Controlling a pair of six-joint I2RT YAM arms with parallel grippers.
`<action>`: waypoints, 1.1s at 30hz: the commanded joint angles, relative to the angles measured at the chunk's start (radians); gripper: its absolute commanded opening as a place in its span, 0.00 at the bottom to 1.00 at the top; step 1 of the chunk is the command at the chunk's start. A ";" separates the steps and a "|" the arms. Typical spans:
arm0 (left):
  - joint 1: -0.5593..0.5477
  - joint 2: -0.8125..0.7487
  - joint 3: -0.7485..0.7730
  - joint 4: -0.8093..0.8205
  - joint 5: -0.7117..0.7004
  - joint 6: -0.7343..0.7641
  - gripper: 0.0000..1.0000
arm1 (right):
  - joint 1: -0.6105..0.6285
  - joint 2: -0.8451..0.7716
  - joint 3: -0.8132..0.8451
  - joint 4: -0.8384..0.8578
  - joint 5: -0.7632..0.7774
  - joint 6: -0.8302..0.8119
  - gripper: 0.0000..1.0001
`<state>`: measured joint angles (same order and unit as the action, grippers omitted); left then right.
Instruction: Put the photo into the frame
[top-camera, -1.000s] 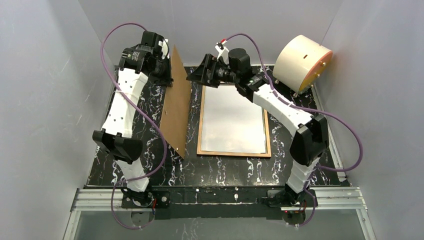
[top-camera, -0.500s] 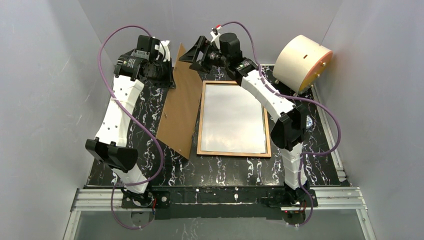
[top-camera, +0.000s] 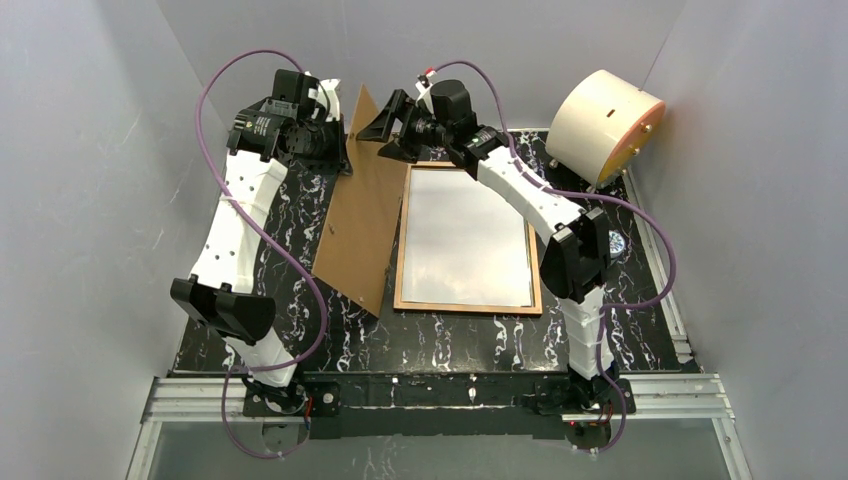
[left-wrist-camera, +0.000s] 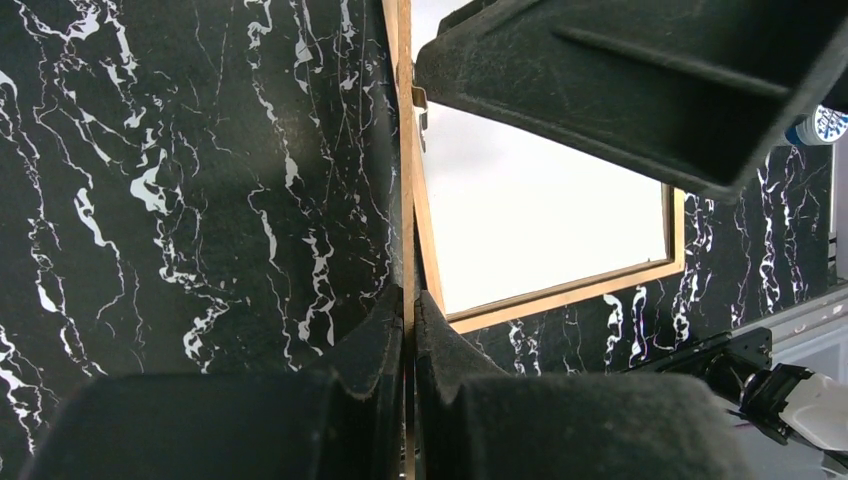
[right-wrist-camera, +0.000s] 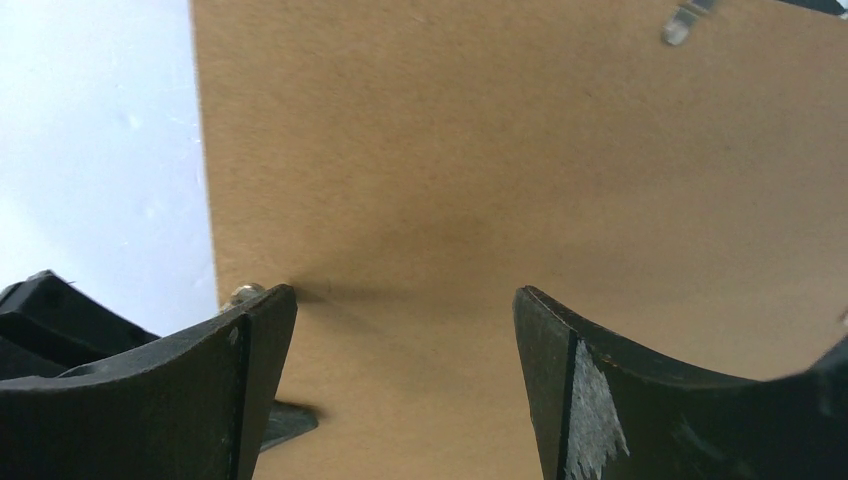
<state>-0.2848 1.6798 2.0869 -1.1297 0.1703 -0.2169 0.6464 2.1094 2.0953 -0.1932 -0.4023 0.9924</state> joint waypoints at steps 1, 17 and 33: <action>0.000 -0.037 0.025 0.031 0.043 0.004 0.00 | 0.002 -0.038 -0.032 0.008 0.001 0.003 0.88; 0.001 -0.041 -0.004 0.041 0.029 0.001 0.00 | 0.003 -0.129 -0.171 0.008 0.001 0.003 0.88; -0.001 -0.031 -0.019 0.042 0.022 0.000 0.00 | 0.005 -0.132 -0.049 0.008 0.001 0.003 0.88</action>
<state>-0.2836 1.6798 2.0670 -1.1141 0.1726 -0.2180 0.6456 2.0083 1.9591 -0.2146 -0.3992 0.9928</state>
